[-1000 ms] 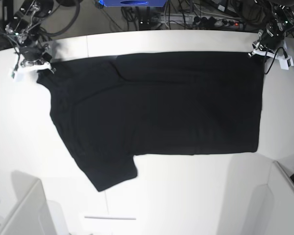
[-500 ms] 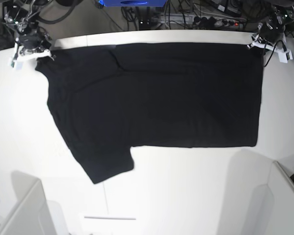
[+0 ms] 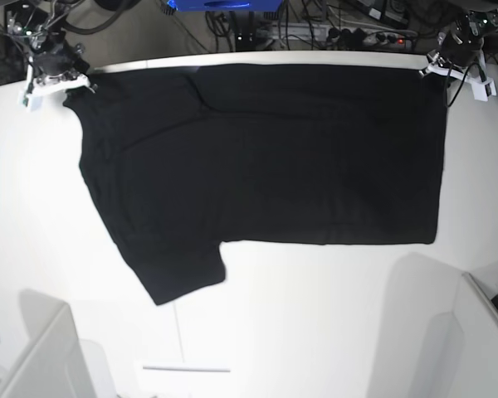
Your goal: Fold the T-shirt properly
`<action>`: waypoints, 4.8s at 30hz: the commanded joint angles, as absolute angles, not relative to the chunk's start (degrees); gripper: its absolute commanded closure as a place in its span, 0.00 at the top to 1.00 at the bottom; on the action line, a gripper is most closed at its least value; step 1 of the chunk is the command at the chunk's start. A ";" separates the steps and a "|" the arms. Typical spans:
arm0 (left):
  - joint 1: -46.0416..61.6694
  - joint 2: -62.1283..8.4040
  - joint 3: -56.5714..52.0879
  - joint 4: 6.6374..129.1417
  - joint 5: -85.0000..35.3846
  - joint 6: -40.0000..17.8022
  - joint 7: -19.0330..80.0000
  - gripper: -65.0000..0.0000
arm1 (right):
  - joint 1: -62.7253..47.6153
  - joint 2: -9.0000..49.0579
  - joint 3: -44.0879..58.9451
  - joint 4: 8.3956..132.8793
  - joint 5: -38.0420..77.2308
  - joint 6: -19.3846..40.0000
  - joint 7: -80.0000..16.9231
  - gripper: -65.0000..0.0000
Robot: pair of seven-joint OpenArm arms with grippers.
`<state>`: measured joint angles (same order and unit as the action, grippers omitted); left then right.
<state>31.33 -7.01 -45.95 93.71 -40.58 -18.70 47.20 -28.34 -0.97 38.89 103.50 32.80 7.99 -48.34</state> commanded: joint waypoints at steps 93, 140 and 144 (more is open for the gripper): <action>25.45 -12.44 -59.91 107.82 -39.96 -18.51 46.81 0.36 | 40.40 13.05 -18.33 23.25 32.57 8.48 -16.66 0.00; -33.63 -26.07 -9.89 35.12 -19.38 -18.59 34.86 0.81 | 40.31 13.32 -18.24 23.25 32.57 8.48 -16.75 0.00; -33.45 -24.66 -9.98 35.21 -19.30 -18.59 34.86 0.81 | 40.31 13.32 -18.24 23.34 32.57 8.48 -16.75 0.00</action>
<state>-32.21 -24.47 -9.98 34.57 -19.05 -18.24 34.20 39.31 12.82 -18.33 23.14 33.01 8.86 -15.07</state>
